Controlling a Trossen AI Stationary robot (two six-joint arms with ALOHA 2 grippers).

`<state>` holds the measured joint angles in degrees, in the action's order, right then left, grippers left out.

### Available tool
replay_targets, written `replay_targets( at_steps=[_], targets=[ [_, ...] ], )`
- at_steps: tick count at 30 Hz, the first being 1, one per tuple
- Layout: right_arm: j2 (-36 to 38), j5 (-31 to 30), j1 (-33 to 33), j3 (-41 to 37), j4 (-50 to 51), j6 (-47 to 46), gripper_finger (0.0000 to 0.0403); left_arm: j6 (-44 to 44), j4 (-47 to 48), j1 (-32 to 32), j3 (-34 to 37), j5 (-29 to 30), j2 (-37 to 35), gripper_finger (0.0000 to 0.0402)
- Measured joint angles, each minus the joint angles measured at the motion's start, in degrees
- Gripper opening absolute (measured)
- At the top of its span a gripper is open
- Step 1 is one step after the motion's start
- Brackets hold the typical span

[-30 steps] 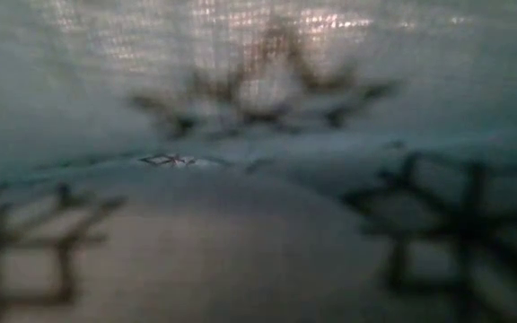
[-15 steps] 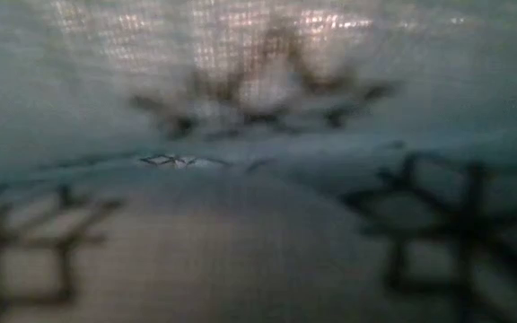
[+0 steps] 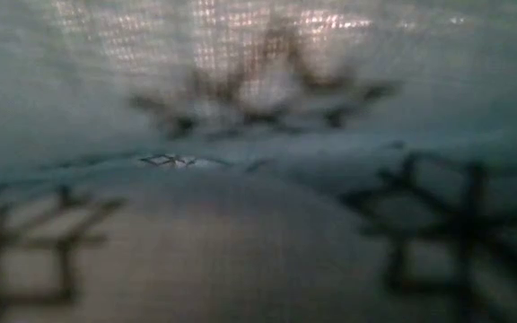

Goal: Pick & Place Medicine items
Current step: Put the right transparent medicine bottle into the black bin

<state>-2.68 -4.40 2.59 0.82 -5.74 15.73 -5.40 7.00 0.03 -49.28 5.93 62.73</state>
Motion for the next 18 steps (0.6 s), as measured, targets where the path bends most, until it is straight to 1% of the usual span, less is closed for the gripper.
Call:
replay_targets(
  at_steps=[2,4,6,10,18],
  targets=[
    [-0.02,0.0,0.0,0.0,0.0,0.0,0.0192,-0.81,-0.41,0.0,-0.15,0.06,-1.32,0.0252],
    [0.0,0.0,0.0,0.0,0.0,0.0,0.0192,-1.84,-0.65,0.0,1.32,0.04,-2.99,0.0257],
    [-0.01,0.01,0.01,-0.01,0.0,0.0,0.0191,-2.55,-4.4,0.07,3.38,0.06,-4.23,0.0261],
    [0.0,0.0,0.02,-0.02,0.0,0.0,0.019,-2.49,-10.67,1.45,9.83,0.37,-9.23,0.0266],
    [-0.02,-0.04,0.0,0.0,-0.16,-0.01,0.019,0.99,-23.89,3.56,23.43,0.14,-19.83,0.0251]
  ],
)
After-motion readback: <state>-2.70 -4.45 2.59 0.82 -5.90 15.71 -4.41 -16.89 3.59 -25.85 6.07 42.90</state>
